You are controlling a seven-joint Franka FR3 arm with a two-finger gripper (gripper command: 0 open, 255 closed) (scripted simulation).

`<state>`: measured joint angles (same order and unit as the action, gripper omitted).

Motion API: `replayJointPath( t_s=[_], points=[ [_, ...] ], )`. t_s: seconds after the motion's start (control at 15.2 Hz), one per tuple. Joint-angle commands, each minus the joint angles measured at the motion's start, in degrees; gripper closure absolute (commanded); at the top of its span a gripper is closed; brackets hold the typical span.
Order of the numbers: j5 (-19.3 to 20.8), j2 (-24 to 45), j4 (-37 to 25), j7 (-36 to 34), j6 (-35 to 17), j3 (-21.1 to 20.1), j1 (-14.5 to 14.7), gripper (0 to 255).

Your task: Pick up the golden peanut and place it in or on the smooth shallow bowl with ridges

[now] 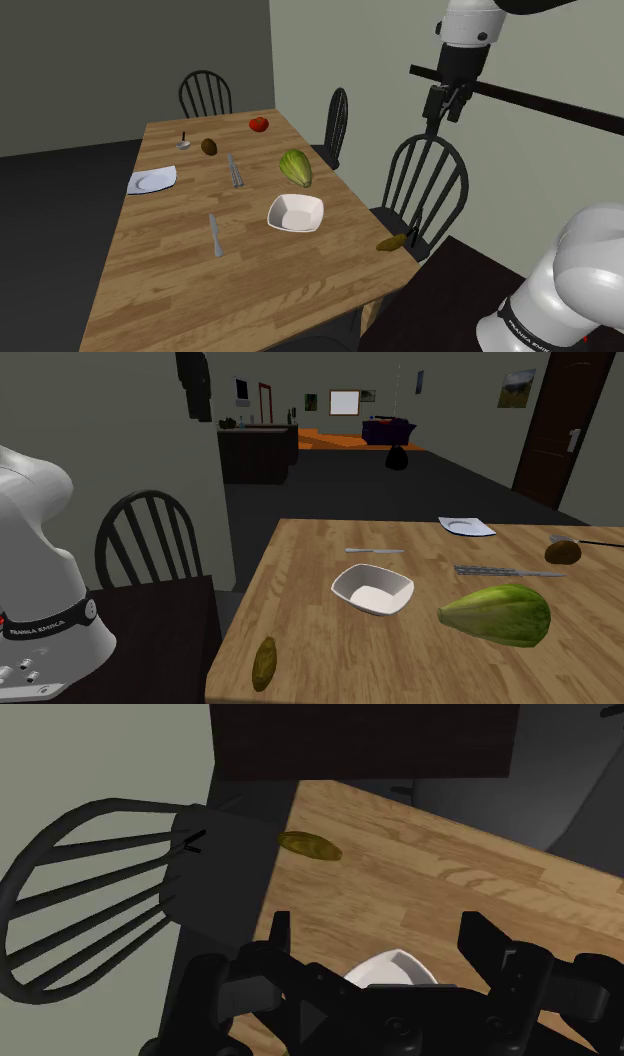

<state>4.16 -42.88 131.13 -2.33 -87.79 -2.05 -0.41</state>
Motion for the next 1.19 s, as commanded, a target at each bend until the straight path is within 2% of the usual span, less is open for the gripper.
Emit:
replayJointPath(
  t_s=[0.0, 0.59, 1.12],
  points=[
    [0.0, 0.0, 0.0, 0.0, 0.0, 0.0, 0.0, 0],
    [5.69, 0.42, 17.33, 11.03, -17.5, 1.66, 3.54, 0],
    [13.18, 7.3, 28.93, 19.01, -36.33, 3.7, 4.49, 0]
  ],
)
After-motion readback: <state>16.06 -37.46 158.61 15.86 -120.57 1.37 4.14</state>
